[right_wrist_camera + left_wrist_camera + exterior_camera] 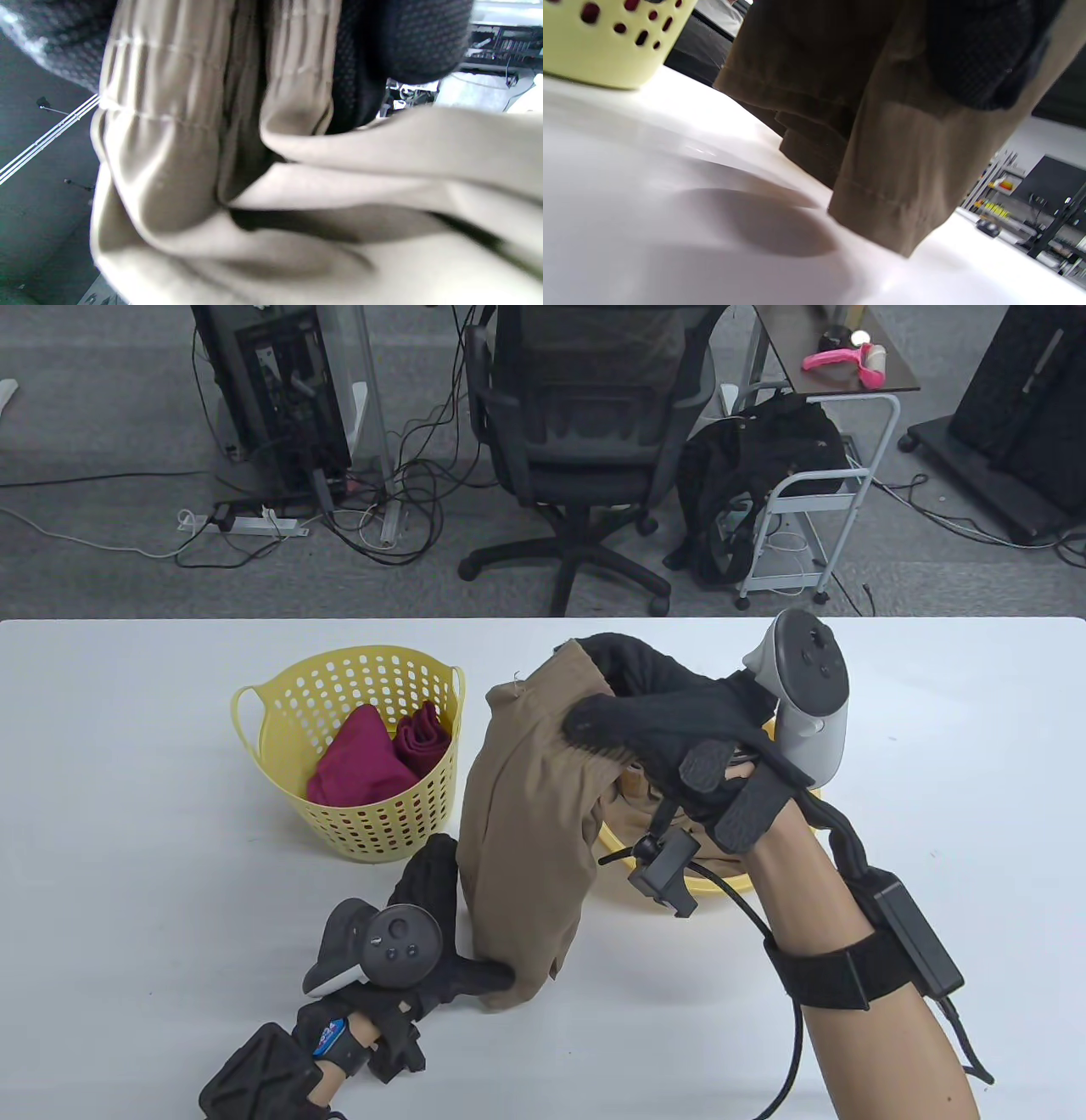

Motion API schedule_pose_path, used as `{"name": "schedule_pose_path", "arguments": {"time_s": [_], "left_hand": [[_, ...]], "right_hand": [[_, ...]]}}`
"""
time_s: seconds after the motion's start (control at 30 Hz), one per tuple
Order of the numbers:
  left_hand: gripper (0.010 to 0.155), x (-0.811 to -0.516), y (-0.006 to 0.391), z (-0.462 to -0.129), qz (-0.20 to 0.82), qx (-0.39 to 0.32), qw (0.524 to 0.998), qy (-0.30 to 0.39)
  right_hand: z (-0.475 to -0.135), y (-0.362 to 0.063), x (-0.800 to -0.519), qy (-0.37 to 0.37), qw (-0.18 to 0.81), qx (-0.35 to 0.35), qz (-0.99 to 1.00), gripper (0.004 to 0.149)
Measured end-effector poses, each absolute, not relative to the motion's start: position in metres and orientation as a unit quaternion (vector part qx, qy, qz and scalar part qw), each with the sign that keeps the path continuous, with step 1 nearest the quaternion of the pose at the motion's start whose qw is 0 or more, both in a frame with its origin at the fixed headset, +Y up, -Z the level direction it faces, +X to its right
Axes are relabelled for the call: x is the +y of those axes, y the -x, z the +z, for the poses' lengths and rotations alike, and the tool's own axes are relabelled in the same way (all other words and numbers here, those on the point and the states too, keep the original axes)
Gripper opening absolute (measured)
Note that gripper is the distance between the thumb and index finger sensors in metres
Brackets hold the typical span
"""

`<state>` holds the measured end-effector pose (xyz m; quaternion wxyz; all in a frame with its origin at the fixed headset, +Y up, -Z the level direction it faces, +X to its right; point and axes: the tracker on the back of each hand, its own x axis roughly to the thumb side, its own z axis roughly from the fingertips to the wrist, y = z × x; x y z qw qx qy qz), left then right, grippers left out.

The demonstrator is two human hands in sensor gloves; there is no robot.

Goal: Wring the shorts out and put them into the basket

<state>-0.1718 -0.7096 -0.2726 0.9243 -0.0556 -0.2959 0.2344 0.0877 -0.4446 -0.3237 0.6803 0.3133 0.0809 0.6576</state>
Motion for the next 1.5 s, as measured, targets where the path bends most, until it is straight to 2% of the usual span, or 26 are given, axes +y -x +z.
{"name": "schedule_pose_path", "arguments": {"time_s": [0.2, 0.37, 0.6, 0.87, 1.0, 1.03, 1.1, 1.13, 1.5], "left_hand": [[0.143, -0.716, 0.167, -0.284, 0.322, -0.3, 0.891, 0.107], [0.139, -0.718, 0.16, -0.295, 0.35, -0.301, 0.88, 0.115], [0.122, -0.718, 0.154, -0.303, 0.422, -0.282, 0.855, 0.104], [0.088, -0.718, 0.154, -0.304, 0.464, -0.267, 0.839, 0.092], [0.073, -0.717, 0.157, -0.303, 0.463, -0.277, 0.836, 0.095], [0.067, -0.717, 0.157, -0.303, 0.463, -0.275, 0.837, 0.093], [0.045, -0.715, 0.159, -0.303, 0.45, -0.278, 0.844, 0.091], [0.041, -0.715, 0.16, -0.303, 0.445, -0.269, 0.849, 0.088], [0.04, -0.706, 0.171, -0.301, 0.334, -0.248, 0.905, 0.092]], "right_hand": [[-0.325, -0.077, -0.442, -0.332, 0.683, 0.091, 0.644, 0.071], [-0.329, -0.07, -0.445, -0.339, 0.688, 0.097, 0.635, 0.071], [-0.335, -0.066, -0.446, -0.337, 0.696, 0.095, 0.627, 0.071], [-0.334, -0.071, -0.446, -0.337, 0.699, 0.089, 0.624, 0.071], [-0.333, -0.078, -0.447, -0.333, 0.699, 0.084, 0.628, 0.071], [-0.332, -0.08, -0.447, -0.332, 0.697, 0.082, 0.63, 0.071], [-0.332, -0.085, -0.447, -0.328, 0.693, 0.076, 0.637, 0.071], [-0.332, -0.088, -0.447, -0.327, 0.692, 0.075, 0.639, 0.071], [-0.332, -0.119, -0.454, -0.284, 0.664, 0.04, 0.691, 0.071]]}}
